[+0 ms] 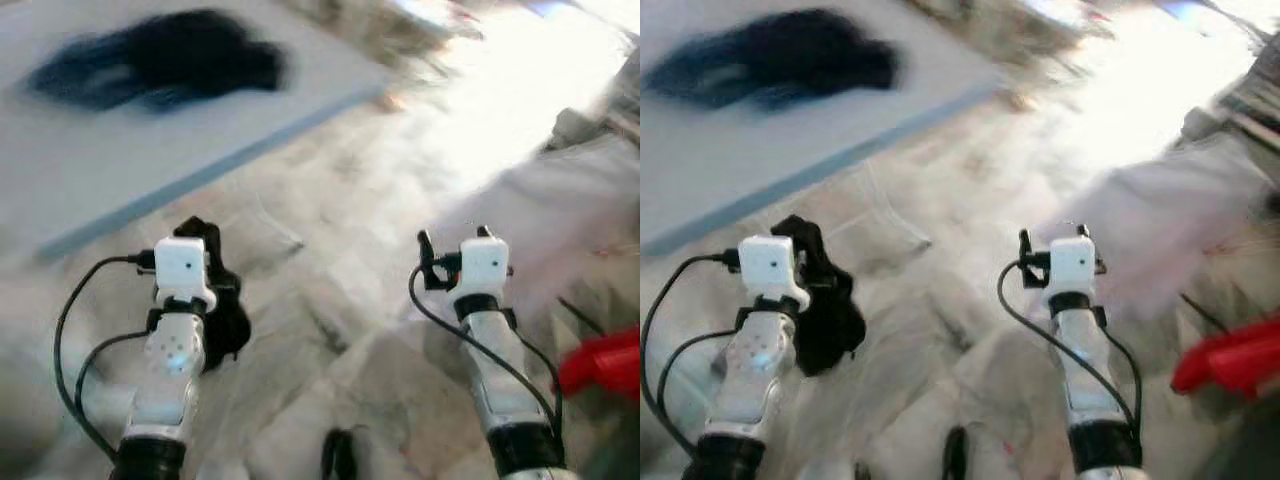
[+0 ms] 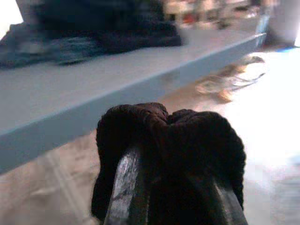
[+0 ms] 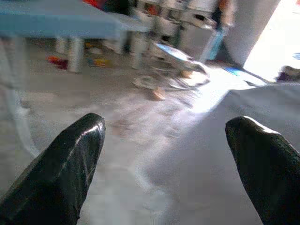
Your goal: Hang hanger
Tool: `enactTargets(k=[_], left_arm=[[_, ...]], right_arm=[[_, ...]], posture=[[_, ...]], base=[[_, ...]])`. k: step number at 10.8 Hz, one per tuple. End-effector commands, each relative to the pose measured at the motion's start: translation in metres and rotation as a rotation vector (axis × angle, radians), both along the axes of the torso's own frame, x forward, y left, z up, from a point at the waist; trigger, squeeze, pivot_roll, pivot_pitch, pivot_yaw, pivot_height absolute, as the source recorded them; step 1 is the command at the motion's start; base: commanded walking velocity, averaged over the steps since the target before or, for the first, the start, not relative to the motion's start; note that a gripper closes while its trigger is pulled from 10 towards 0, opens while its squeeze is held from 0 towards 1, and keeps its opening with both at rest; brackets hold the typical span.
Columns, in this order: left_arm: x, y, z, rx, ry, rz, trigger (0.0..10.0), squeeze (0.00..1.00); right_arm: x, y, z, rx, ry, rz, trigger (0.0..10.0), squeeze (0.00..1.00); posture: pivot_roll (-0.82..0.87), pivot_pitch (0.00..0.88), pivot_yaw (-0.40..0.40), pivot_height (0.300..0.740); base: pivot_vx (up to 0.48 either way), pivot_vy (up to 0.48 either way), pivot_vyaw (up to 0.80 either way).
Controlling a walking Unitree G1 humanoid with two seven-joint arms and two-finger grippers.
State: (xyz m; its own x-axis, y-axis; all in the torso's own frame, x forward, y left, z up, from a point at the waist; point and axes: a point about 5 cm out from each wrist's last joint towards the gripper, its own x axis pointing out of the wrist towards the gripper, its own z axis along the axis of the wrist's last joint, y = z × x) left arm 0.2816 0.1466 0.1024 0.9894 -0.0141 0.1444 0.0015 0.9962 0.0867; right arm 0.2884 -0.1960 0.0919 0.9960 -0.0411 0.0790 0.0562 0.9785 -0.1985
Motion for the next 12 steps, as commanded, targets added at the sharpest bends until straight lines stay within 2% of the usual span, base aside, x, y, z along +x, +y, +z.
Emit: enactTargets(k=[1,4,5,7,9,11,12], left_arm=[[-0.003,-0.004,0.001,0.011,-0.01,-0.035,10.0,0.0],[-0.004,-0.005,-0.002,0.0,0.008,-0.052,10.0,0.0],[-0.005,-0.006,-0.007,0.017,0.042,-0.035,10.0,0.0],[-0.01,-0.002,-0.016,0.053,0.084,-0.017,10.0,0.0],[-0.013,-0.002,-0.016,0.074,0.092,-0.064,10.0,0.0],[-0.01,0.001,-0.015,0.088,0.089,-0.068,10.0,0.0],[-0.011,0.002,-0.016,0.068,0.086,-0.054,10.0,0.0]], right_arm=[[-0.001,-0.001,0.0,0.01,-0.001,-0.015,10.0,0.0],[-0.002,0.0,0.0,0.014,0.0,-0.018,10.0,0.0],[-0.002,0.0,-0.001,0.018,0.002,-0.022,10.0,0.0],[-0.01,0.0,-0.009,0.037,0.015,-0.055,10.0,0.0],[-0.021,-0.001,-0.017,0.056,0.028,-0.099,10.0,0.0],[-0.026,-0.001,-0.019,0.054,0.038,-0.094,10.0,0.0],[-0.025,-0.005,-0.017,0.039,0.041,-0.087,10.0,0.0]], posture=[[0.01,0.155,-0.042,0.74],[0.01,0.159,-0.039,0.74],[0.01,0.161,-0.034,0.74],[0.02,0.173,0.007,0.74],[0.01,0.179,0.041,0.74],[0.0,0.179,0.035,0.74],[0.01,0.181,0.005,0.74]], base=[[0.48,0.0,-0.8],[0.48,0.0,-0.8],[0.337,0.0,-0.8],[0.0,0.0,-0.32],[0.0,0.0,0.0],[0.0,0.0,0.0],[0.0,0.0,-0.58]])
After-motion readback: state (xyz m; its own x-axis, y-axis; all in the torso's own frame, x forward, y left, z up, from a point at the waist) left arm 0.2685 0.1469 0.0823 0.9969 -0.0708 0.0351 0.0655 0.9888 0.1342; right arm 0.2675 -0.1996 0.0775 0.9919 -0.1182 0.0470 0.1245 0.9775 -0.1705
